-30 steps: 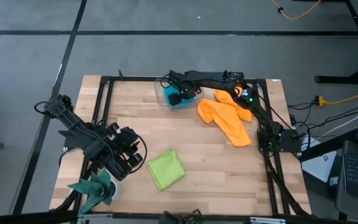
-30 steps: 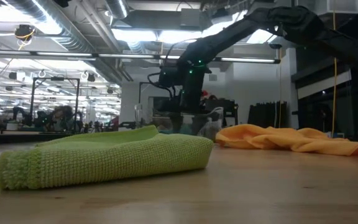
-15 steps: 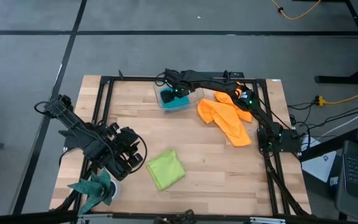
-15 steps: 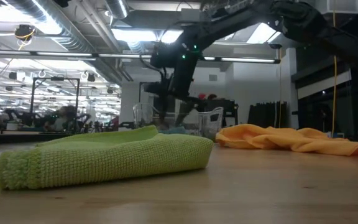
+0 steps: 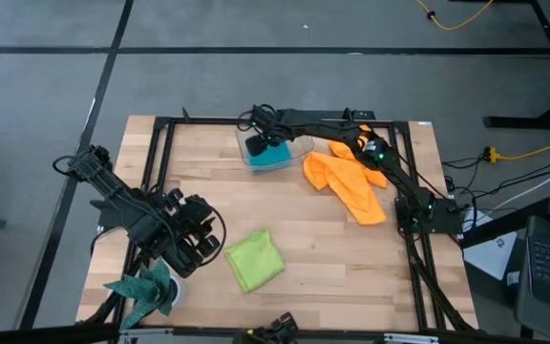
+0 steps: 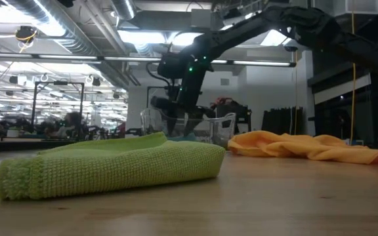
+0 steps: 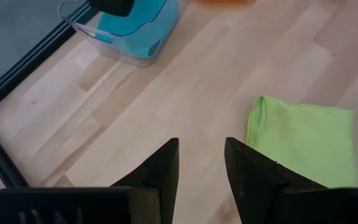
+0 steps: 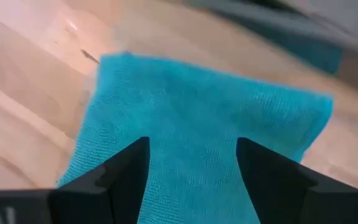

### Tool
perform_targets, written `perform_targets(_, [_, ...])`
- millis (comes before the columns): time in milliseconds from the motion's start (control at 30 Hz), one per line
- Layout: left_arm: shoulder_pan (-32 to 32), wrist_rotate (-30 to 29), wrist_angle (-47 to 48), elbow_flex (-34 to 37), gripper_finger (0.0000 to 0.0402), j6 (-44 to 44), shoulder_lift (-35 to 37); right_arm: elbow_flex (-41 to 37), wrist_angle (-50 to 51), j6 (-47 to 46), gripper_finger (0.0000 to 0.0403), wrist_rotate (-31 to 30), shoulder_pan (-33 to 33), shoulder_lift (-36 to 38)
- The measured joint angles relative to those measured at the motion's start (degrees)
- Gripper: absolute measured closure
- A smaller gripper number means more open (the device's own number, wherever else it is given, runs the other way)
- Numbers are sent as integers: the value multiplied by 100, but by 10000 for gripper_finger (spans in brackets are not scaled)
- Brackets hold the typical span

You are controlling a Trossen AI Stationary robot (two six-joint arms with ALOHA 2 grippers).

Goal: Fold microfiber towels
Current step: Adjust the blue microfiber cloth in the transparent bin, then stack the folded green microfiber cloth on top of the blue microfiber cloth

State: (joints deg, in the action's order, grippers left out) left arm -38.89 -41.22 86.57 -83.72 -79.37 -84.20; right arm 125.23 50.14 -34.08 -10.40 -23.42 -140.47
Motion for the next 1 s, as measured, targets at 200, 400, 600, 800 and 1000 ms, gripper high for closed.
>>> perform_targets(200, [0,-3,-134,0,280,0,2,184,218,600,159,239,-2,145])
perform_targets(400, [0,-3,-169,0,280,-7,2,987,1388,711,159,302,107,302])
perform_targets(600, [0,-8,-232,0,280,-4,4,631,2163,611,159,539,416,826])
perform_targets(800, [0,-8,-228,0,280,-2,4,622,2744,445,159,337,1038,1017])
perform_targets(1000, [0,-6,-223,0,280,47,4,621,2881,1600,159,425,1847,1024])
